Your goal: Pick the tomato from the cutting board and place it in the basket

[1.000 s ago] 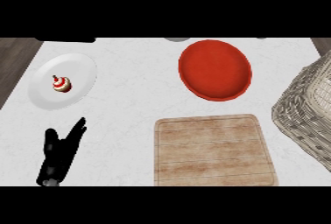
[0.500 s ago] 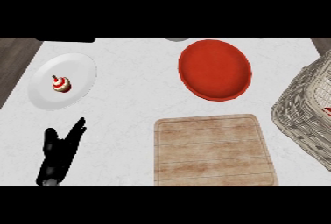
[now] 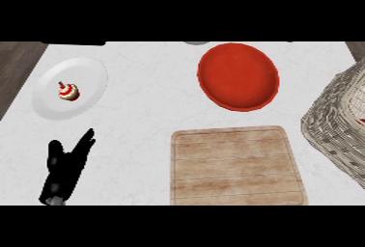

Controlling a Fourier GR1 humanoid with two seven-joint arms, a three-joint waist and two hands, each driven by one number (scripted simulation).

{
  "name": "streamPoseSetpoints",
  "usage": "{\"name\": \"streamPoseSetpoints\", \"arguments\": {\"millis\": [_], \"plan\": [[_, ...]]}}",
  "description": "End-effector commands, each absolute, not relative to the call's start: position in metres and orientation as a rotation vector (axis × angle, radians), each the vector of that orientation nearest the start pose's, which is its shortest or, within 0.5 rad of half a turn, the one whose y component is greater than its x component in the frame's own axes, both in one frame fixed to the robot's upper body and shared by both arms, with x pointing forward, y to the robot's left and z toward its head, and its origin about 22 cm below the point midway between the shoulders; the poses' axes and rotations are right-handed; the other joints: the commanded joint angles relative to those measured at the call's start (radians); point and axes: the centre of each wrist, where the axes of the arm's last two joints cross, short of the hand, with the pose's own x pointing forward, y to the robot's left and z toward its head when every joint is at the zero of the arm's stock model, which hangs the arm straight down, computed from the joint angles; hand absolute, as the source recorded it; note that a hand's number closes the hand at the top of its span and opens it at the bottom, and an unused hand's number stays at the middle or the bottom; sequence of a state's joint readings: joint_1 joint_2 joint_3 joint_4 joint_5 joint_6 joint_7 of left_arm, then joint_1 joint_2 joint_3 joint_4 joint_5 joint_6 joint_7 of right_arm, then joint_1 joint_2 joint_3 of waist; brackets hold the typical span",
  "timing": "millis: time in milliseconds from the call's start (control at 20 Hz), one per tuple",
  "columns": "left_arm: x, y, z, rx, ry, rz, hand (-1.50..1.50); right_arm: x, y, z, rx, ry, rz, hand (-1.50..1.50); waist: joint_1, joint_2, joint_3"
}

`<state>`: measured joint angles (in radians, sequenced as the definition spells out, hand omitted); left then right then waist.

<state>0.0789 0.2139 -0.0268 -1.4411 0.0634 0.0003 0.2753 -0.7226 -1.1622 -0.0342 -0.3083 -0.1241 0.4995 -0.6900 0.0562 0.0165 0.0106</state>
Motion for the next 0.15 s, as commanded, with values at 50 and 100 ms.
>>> {"name": "streamPoseSetpoints", "arguments": {"millis": [50, 100], "plan": [[0.211, 0.281, -0.046, 0.106, -1.053, -0.092, 0.00, 0.247, -0.607, 0.233, -0.489, -1.759, 0.383, -1.50, 0.004, 0.011, -0.002], [0.216, 0.287, -0.039, 0.129, -1.060, -0.070, 0.00, 0.244, -0.608, 0.217, -0.484, -1.722, 0.384, -1.50, -0.001, 0.011, -0.001]]}}
